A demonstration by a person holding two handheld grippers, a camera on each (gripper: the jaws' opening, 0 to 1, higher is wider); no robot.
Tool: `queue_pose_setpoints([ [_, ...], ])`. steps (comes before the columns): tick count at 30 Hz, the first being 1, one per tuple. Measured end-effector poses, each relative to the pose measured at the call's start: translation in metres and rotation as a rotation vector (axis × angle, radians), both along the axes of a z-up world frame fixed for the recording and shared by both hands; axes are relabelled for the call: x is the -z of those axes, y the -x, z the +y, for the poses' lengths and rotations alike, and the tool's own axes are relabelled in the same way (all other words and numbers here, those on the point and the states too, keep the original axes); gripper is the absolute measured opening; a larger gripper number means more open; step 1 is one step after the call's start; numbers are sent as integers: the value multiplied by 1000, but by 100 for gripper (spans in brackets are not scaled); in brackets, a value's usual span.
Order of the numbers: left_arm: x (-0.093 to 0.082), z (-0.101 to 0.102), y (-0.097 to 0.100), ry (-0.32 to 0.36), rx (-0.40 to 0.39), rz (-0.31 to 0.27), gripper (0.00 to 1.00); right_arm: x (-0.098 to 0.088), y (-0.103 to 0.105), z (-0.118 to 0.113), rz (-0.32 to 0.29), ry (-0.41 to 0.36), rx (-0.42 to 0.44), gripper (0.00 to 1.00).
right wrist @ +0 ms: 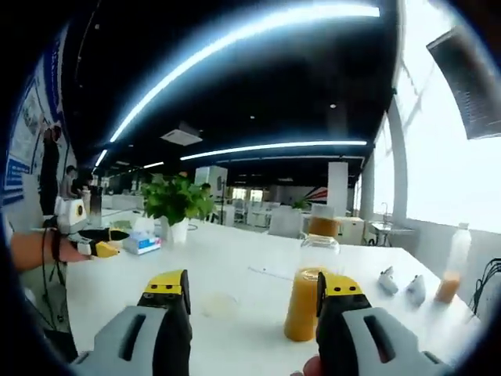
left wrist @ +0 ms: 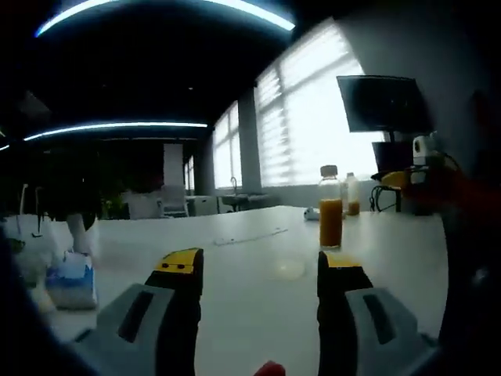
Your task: Open the Petri dish lid, place the lid on the table, pour the liquid culture medium into the Petri dish, pick up the Petri dish lid from the table, and close the Petri dish
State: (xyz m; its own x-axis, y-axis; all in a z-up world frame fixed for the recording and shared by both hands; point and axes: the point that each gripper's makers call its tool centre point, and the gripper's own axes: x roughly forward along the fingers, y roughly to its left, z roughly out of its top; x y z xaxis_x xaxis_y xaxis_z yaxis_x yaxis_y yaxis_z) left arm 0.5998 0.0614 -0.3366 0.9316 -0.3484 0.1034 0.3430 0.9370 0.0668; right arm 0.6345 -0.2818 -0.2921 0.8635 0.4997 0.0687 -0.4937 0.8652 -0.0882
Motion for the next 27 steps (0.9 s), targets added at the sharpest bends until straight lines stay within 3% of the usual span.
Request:
queue_pose_setpoints([
  [5,-5,39,4,25,-160,-26,49,3,-2,-34,-38,-27,117,57],
  [9,-1,59,10,40,-232,-30,49,8,2,-58,-52,-97,190,57],
  [11,2,64,12,24,-257,-27,49,15,3,-69,-49,-75,235,57],
  [19,15,78,21,42,-313,-14,49,30,2,-96,-34,-65,312,58],
  [27,16,80,22,51,-324,-10,49,30,10,-95,-31,-63,335,58],
])
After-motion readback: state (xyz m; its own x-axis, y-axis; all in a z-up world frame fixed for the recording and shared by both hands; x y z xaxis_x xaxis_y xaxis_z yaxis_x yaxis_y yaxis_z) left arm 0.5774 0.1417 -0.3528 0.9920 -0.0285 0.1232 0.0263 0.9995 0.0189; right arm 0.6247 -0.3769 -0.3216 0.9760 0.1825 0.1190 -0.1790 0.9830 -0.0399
